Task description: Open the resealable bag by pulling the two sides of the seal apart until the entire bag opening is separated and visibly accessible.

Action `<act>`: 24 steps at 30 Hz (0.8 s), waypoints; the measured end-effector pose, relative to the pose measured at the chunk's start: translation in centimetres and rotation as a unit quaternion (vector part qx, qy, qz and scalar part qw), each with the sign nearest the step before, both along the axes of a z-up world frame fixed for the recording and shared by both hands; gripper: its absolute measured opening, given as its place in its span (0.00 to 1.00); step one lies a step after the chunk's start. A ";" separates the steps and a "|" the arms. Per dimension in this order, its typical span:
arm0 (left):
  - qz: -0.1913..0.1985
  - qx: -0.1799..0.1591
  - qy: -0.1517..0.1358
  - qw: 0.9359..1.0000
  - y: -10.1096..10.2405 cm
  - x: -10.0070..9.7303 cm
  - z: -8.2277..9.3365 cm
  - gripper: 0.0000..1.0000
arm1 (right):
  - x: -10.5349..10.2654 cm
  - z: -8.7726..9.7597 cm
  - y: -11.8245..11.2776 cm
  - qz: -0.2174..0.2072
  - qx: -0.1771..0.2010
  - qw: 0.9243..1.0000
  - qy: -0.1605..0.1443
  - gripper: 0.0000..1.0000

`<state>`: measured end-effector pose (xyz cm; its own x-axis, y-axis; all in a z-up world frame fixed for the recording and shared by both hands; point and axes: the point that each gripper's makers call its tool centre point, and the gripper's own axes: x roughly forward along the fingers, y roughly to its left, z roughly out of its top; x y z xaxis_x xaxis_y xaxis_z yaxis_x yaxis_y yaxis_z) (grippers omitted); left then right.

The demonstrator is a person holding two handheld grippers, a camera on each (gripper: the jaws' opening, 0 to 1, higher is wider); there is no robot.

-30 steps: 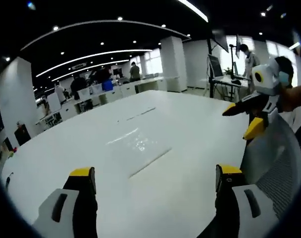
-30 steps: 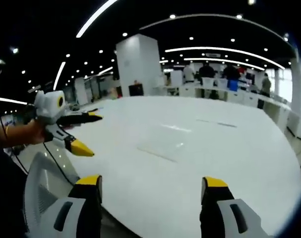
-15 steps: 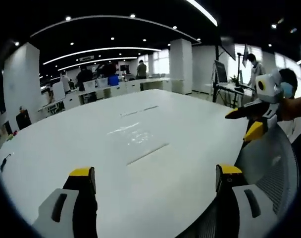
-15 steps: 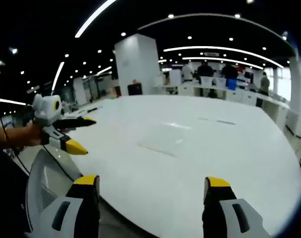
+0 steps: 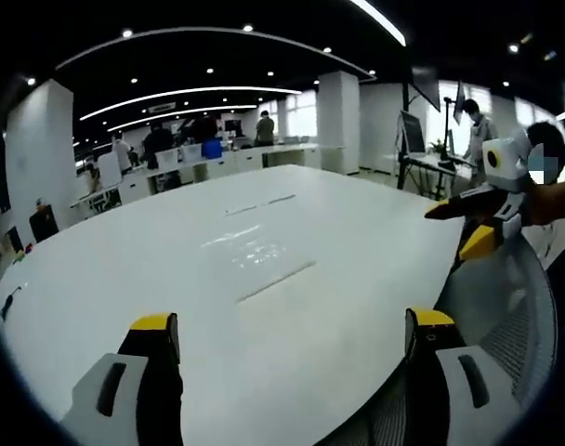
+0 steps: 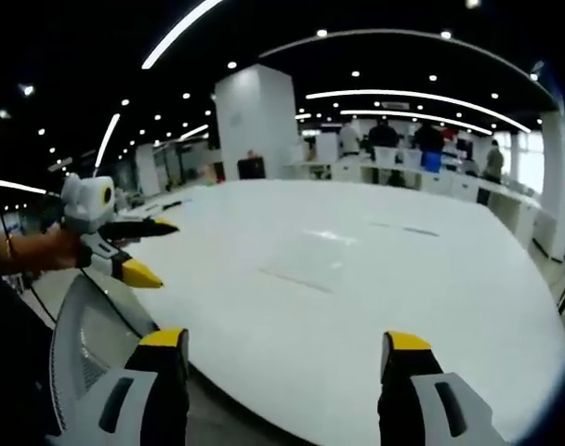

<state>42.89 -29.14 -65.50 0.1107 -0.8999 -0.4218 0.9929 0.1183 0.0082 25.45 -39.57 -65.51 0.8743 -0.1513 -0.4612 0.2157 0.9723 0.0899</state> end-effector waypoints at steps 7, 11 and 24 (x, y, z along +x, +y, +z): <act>0.002 -0.002 0.005 1.000 0.0 -0.1 0.1 0.99 | -0.3 -0.1 -0.1 -0.002 0.002 1.000 0.001 0.82; -0.001 0.003 0.006 1.000 0.1 -0.2 -0.1 0.99 | -0.3 -0.2 0.0 -0.002 0.006 1.000 0.002 0.82; -0.004 0.004 0.009 1.000 0.2 -0.3 -0.2 0.99 | -0.2 -0.2 -0.2 -0.009 0.004 1.000 -0.003 0.81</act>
